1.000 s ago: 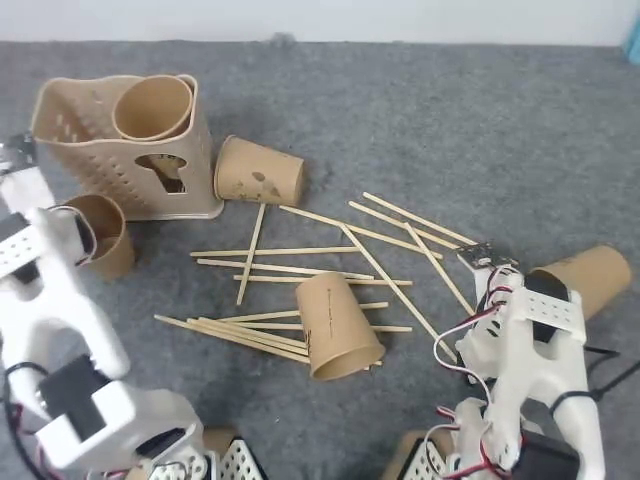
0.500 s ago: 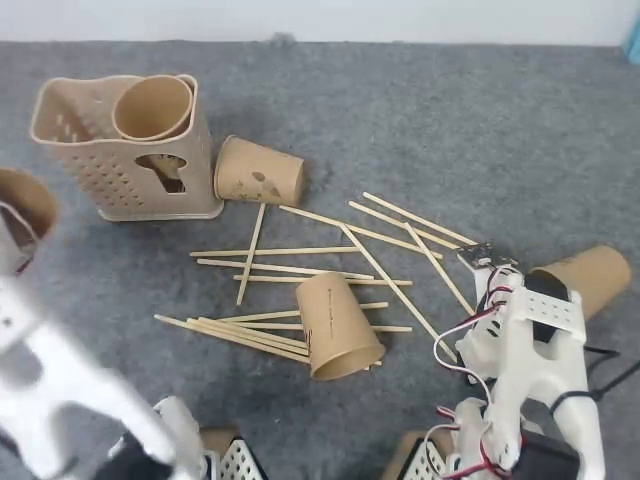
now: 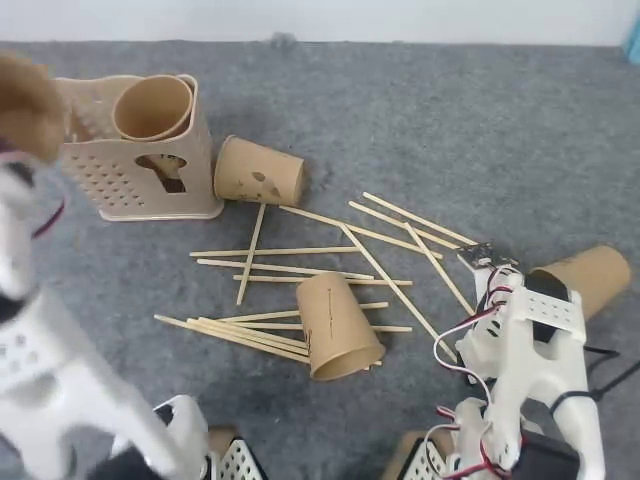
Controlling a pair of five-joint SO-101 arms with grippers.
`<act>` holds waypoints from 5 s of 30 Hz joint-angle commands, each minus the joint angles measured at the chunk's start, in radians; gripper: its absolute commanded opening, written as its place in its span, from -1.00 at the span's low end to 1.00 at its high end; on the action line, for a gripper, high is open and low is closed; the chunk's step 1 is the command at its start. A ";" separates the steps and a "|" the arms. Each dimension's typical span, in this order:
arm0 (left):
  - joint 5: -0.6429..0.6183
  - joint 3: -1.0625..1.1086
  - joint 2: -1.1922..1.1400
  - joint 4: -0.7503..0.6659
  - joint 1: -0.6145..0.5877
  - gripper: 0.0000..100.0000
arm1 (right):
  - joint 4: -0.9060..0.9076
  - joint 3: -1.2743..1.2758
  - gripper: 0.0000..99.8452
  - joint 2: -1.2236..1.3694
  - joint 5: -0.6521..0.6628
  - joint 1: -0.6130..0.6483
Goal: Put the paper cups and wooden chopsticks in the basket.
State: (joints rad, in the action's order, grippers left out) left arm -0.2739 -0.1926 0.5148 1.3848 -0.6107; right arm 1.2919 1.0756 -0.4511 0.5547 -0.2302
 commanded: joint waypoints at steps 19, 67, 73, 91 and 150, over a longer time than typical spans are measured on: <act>-0.210 -1.020 -0.968 0.373 0.276 -0.97 | -0.004 -0.005 -0.86 -0.036 0.012 0.007; -0.025 0.320 -0.123 -0.044 -0.028 -0.46 | -0.002 -0.003 -0.86 -0.036 0.003 0.002; 0.081 -0.008 -0.404 0.107 0.014 -0.93 | -0.002 -0.003 -0.86 -0.036 0.003 0.002; 0.272 -0.127 -0.500 0.173 0.245 -0.98 | -0.004 -0.003 -0.86 -0.036 0.006 0.005; -0.181 -0.344 -0.517 0.041 0.143 -0.52 | -0.010 -0.005 -0.86 -0.036 0.012 0.012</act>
State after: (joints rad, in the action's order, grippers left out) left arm -0.4672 -0.4703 0.0253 1.3894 -0.4833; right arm 1.2919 1.0756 -0.4511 0.5547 -0.2240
